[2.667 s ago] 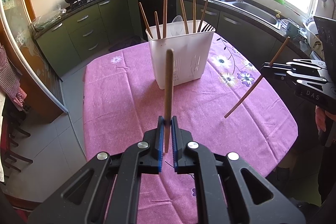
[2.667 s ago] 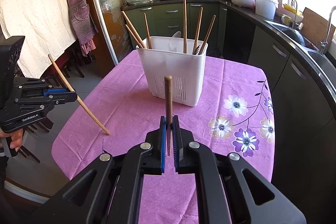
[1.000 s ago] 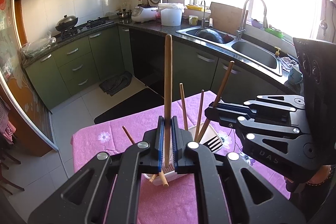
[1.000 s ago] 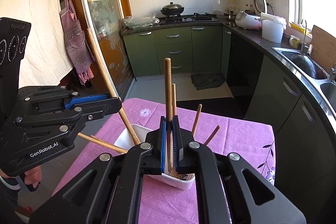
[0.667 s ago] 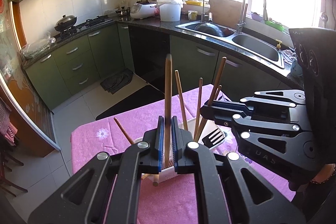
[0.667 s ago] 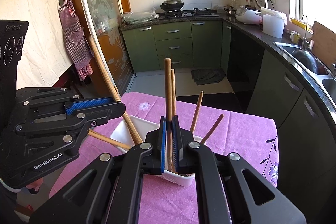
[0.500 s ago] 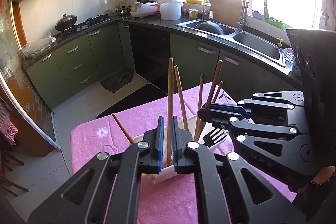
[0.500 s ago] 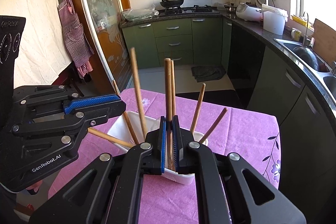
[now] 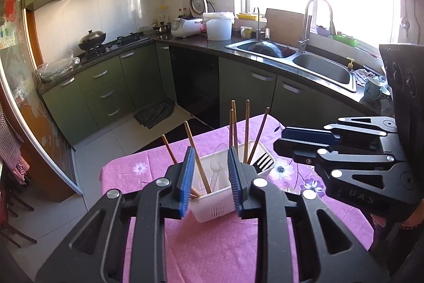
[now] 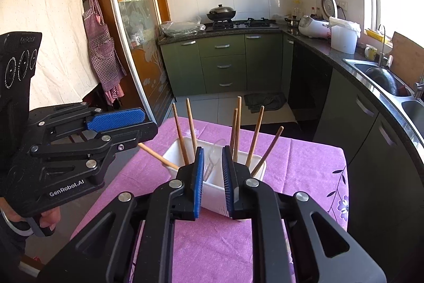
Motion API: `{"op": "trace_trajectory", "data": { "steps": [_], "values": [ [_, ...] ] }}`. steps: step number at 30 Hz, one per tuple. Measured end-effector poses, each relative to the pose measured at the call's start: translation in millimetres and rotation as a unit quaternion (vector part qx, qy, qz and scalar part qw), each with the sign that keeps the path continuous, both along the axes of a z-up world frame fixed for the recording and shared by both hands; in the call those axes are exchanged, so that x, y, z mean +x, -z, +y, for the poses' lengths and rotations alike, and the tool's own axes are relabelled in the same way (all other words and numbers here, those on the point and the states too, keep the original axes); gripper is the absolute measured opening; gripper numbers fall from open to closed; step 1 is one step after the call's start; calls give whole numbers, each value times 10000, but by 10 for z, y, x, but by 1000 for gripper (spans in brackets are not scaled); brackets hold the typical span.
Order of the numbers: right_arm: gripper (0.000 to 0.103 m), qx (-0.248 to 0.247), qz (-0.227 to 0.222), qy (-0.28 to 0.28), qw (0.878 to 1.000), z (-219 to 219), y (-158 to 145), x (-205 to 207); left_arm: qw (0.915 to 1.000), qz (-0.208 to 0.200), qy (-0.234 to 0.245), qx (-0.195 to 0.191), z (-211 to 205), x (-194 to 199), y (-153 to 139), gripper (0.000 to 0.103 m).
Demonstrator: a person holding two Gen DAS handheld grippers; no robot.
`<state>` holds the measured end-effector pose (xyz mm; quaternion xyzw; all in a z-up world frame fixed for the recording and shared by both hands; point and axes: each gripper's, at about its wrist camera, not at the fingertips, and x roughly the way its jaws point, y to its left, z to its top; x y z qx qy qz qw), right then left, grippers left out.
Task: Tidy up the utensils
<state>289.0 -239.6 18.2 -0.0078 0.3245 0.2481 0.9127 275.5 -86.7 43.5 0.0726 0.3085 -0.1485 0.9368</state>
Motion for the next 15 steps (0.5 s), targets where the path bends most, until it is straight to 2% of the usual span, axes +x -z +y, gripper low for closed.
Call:
{"op": "trace_trajectory", "data": {
  "steps": [1,3,5,7,9,13,15],
  "values": [
    [29,18,-71,34,10000,-35,-40,-113,10000,-85,-35,-32,25,-115,-43,39],
    [39,54,-208,130,9997,-117,-90,-367,9995,-257,-115,-106,83,-369,-100,59],
    [44,93,-321,205,9992,-202,-88,-646,9990,-383,-166,-130,123,-623,-111,66],
    [57,104,-398,285,9987,-277,-40,-931,9986,-452,-223,-162,167,-891,-60,72],
    [63,53,-456,358,9983,-331,49,-1204,9984,-451,-275,-195,208,-1138,27,85],
    [91,-35,-566,466,9973,-403,266,-1705,9976,-511,-420,-208,310,-1584,250,92],
    [99,-40,-598,511,9969,-424,360,-1906,9968,-521,-570,-224,387,-1780,369,95]
  ]
}}
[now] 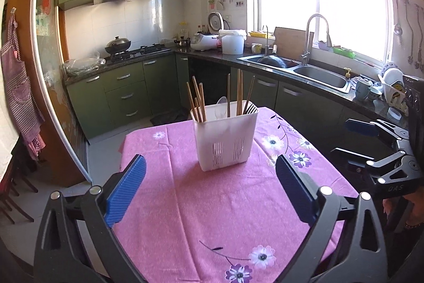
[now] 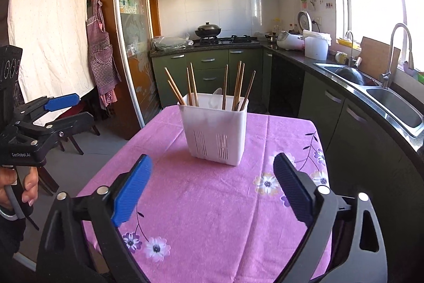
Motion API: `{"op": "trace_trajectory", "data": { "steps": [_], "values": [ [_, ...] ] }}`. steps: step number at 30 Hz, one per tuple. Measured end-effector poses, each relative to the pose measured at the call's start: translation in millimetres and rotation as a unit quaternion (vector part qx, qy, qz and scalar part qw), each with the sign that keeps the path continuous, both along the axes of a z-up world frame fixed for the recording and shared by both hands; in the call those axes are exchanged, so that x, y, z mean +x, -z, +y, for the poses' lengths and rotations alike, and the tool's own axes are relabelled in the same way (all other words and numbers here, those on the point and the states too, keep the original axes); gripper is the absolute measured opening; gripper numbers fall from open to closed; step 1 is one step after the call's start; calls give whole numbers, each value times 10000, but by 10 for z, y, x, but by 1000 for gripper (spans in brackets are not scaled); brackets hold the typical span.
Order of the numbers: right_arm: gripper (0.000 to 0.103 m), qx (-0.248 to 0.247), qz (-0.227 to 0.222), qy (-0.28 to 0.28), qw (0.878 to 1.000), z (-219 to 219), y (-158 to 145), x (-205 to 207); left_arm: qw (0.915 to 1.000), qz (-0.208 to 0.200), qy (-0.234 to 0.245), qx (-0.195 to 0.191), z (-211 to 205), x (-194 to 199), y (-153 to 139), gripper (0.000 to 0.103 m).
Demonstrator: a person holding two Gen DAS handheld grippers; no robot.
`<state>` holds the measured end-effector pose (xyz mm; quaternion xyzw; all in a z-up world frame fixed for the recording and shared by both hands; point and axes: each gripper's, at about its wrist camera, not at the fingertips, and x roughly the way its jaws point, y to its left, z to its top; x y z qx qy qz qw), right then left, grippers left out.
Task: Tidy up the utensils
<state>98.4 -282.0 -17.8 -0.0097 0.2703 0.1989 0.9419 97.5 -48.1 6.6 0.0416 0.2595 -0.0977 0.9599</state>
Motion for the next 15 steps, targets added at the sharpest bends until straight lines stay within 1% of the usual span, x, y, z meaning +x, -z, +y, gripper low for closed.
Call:
{"op": "trace_trajectory", "data": {
  "steps": [3,7,9,15],
  "values": [
    [98,-1,-13,89,10000,-21,101,-231,9998,100,-153,-57,120,-205,156,95],
    [98,-27,-10,205,9998,-48,204,-462,9989,49,-442,-124,245,-458,265,96],
    [98,-139,-41,285,9995,-44,208,-537,9982,17,-567,-166,305,-560,283,96],
    [98,-292,-367,508,9976,-70,108,-813,9961,70,-777,-417,428,-757,309,96]
  ]
}}
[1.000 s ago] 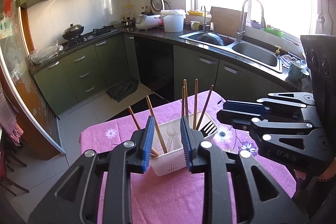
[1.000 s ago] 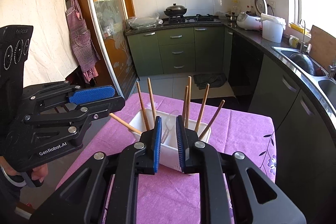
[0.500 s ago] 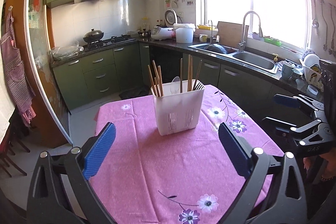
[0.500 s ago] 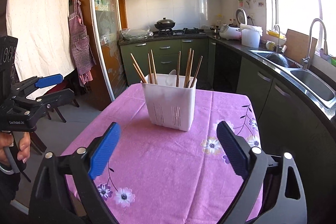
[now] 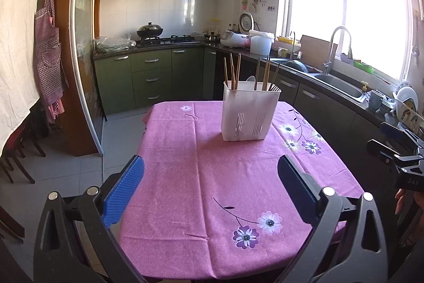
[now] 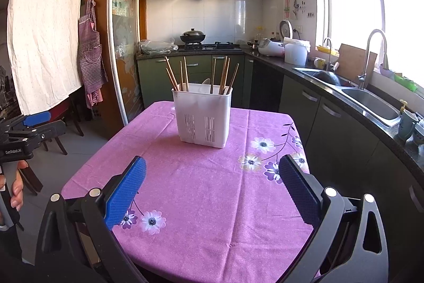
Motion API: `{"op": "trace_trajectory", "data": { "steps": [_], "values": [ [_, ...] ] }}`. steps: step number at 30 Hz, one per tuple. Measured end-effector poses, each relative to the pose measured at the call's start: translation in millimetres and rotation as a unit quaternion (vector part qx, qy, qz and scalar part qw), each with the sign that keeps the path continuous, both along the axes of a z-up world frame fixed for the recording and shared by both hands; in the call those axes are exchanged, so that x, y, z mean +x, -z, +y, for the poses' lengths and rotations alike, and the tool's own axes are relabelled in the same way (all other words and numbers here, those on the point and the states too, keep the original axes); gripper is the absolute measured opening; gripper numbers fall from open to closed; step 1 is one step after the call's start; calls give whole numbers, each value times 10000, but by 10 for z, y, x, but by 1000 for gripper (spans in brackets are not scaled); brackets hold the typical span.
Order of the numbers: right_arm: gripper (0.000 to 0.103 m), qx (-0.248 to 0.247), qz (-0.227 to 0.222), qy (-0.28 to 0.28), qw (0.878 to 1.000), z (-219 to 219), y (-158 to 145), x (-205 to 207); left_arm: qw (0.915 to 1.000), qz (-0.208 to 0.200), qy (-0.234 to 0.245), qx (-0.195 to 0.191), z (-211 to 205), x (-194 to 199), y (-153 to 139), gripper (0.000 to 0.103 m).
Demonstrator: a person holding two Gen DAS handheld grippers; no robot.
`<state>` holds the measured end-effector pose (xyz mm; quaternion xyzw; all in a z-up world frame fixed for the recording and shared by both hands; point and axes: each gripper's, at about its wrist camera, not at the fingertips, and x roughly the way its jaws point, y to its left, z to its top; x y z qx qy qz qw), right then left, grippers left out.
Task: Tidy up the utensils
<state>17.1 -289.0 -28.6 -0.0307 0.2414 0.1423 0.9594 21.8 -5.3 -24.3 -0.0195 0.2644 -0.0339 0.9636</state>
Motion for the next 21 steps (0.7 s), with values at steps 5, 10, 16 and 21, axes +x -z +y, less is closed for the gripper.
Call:
{"op": "trace_trajectory", "data": {
  "steps": [5,10,16,21],
  "values": [
    [98,-58,-212,103,9997,-40,-104,-176,10000,22,-57,33,2,-115,-16,96],
    [98,-43,-267,90,9996,-64,-161,-266,9999,12,-102,31,18,-206,-31,96],
    [98,-69,-238,16,9997,-37,-174,-309,10000,-8,-91,-38,39,-274,-53,96],
    [98,-52,-258,-44,9996,-13,-205,-334,9999,-19,-102,-48,57,-296,-67,96]
  ]
}}
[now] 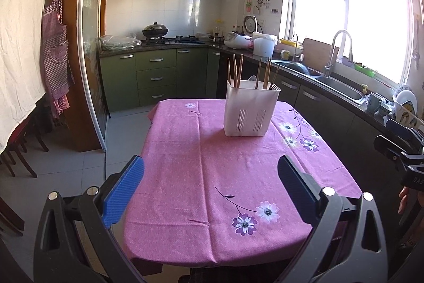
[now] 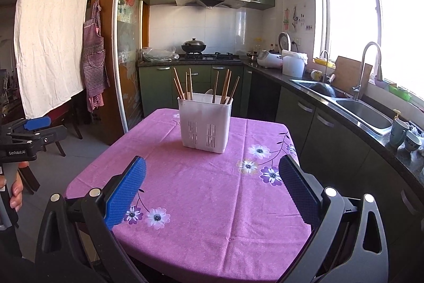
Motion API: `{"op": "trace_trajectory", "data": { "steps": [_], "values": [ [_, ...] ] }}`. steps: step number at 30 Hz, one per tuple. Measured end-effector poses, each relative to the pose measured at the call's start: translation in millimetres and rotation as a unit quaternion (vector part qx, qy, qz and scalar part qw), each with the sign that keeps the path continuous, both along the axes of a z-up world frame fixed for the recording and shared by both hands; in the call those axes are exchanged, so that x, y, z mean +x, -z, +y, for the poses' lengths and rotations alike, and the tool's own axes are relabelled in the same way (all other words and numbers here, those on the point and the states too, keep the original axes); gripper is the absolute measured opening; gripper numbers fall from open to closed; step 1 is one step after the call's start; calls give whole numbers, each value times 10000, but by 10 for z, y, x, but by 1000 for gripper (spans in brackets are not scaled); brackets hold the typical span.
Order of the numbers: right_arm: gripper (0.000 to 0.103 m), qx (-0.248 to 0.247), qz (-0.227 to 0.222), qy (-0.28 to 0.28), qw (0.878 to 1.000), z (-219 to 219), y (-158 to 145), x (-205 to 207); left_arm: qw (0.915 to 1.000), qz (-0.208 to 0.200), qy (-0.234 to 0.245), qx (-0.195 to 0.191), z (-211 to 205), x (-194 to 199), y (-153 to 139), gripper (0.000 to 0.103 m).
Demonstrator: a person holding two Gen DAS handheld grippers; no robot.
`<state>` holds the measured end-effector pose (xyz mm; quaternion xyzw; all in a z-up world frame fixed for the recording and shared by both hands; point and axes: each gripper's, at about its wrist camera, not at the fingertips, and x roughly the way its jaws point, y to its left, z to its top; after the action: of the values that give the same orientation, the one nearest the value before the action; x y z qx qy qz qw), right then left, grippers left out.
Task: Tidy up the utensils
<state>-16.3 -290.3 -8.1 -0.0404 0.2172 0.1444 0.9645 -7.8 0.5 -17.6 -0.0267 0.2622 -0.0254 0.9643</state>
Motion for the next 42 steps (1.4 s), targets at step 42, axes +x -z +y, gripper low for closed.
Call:
{"op": "trace_trajectory", "data": {
  "steps": [42],
  "values": [
    [98,50,54,-154,9999,119,33,38,10000,62,-31,38,-35,-27,7,96]
  ]
}}
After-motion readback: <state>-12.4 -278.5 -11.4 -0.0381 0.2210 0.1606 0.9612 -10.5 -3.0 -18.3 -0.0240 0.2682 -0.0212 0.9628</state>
